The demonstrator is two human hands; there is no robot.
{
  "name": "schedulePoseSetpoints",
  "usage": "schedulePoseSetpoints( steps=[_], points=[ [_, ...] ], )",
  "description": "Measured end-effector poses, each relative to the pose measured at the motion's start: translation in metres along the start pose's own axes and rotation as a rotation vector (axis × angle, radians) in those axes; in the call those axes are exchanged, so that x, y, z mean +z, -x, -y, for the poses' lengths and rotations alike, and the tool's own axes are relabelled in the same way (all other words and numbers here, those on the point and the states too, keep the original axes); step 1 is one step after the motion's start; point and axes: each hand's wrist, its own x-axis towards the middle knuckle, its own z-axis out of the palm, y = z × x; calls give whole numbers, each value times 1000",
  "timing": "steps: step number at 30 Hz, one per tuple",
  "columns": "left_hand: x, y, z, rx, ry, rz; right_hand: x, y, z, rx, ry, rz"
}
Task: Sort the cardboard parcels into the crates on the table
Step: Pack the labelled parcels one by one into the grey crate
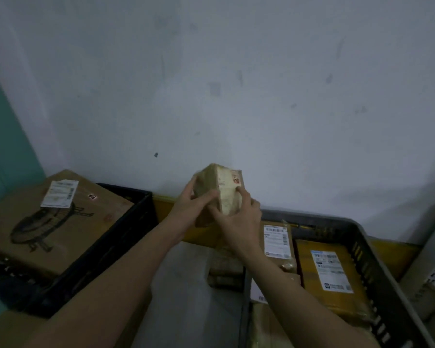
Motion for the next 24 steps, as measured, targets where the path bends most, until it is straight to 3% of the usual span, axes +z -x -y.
schedulePoseSetpoints(
  steps=[3,6,10,13,15,19,24],
  points=[
    [26,15,-5,8,35,-83,-17,9,5,-211,164,-130],
    [37,21,-8,9,81,-166,-34,11,6,-314,194,-140],
    [39,27,-13,45,139,-139,-75,1,-6,13,-364,123],
    [49,32,-18,54,159,-78,-97,2,-21,221,-512,351],
    [60,32,-20,56,156,-26,-101,7,-27,262,-710,415],
    [87,33,-16,49,68,52,-119,10,-33,256,-865,257],
    [130,34,5,150,-326,152,-151,16,-58,360,-838,20]
  ],
)
